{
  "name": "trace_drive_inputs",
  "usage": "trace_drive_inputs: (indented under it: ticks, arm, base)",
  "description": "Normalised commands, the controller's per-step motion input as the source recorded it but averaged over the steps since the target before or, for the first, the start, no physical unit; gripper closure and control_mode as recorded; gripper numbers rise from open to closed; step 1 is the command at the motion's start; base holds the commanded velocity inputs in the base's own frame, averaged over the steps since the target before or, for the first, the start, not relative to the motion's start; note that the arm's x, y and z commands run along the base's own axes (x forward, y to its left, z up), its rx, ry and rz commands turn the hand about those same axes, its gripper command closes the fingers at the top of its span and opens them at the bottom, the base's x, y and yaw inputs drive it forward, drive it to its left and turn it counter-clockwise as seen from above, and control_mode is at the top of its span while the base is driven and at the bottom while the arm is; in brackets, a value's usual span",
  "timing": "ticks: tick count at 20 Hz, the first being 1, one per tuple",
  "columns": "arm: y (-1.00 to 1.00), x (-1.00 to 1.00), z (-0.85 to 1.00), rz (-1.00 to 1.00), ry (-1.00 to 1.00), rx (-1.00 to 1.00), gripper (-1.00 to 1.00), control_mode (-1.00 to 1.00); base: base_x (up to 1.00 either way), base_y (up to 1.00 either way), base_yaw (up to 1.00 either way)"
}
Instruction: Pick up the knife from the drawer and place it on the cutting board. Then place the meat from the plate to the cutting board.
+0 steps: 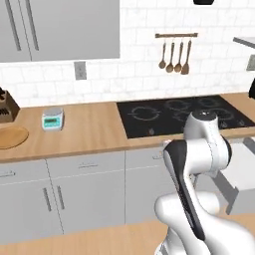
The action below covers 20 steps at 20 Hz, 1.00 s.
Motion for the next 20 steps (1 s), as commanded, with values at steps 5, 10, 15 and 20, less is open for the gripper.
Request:
trace_drive_inputs:
  ticks: [5,10,15,20]
  arm:
    - [0.00,0.00,0.00,0.00,0.00,0.00,1.00,1.00]
    - [0.00,0.00,0.00,0.00,0.00,0.00,1.00,1.00]
    - [0.00,0.00,0.00,0.00,0.00,0.00,1.00,1.00]
    - [0.00,0.00,0.00,0.00,0.00,0.00,1.00,1.00]
  base:
    - [-0.99,-0.53,0.00]
    - [-0.27,-0.88,0.00]
    - [0.00,-1.00,-0.01]
    - [0.00,-1.00,-0.04]
